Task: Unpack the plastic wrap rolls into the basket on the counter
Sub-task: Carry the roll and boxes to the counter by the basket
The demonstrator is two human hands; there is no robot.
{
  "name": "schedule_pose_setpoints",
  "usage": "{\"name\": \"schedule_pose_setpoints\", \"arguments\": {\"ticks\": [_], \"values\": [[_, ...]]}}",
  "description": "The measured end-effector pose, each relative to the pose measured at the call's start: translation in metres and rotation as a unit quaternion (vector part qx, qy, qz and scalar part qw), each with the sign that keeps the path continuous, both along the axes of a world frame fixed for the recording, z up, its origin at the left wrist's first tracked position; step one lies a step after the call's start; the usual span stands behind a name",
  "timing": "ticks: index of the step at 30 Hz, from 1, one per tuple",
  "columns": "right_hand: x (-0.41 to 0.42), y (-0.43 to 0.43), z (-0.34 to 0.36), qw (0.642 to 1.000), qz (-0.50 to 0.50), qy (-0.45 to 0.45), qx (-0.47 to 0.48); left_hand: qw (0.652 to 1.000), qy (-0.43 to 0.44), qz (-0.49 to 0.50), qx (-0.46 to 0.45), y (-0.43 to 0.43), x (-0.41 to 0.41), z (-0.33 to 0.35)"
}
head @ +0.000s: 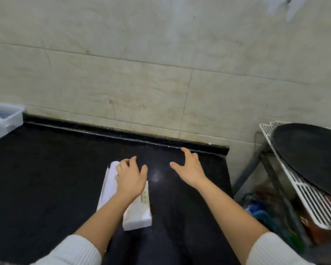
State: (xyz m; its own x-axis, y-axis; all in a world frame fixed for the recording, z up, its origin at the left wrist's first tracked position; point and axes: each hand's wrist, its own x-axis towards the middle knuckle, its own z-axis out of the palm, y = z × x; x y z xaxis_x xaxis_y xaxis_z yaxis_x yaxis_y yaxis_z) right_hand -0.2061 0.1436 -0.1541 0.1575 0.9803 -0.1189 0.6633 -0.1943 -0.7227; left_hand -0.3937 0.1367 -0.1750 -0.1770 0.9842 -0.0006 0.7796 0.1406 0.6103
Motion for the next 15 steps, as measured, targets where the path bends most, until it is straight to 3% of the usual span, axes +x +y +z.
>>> {"name": "schedule_pose_setpoints", "arguments": {"ticks": [5, 10, 13, 15], "values": [[0.129, -0.023, 0.069, 0.989, -0.051, -0.071, 0.120, 0.987, -0.030, -0.132, 0.090, 0.025, 0.153, 0.072], [0.272, -0.062, 0.118, 0.957, -0.084, -0.180, 0.212, 0.960, -0.074, -0.236, 0.127, -0.006, 0.313, 0.098], [0.360, -0.082, 0.138, 0.934, -0.152, -0.249, 0.207, 0.947, -0.089, -0.286, 0.116, -0.031, 0.392, 0.098], [0.408, -0.097, 0.144, 0.924, -0.214, -0.278, 0.149, 0.947, -0.069, -0.300, 0.096, -0.044, 0.427, 0.092]]}}
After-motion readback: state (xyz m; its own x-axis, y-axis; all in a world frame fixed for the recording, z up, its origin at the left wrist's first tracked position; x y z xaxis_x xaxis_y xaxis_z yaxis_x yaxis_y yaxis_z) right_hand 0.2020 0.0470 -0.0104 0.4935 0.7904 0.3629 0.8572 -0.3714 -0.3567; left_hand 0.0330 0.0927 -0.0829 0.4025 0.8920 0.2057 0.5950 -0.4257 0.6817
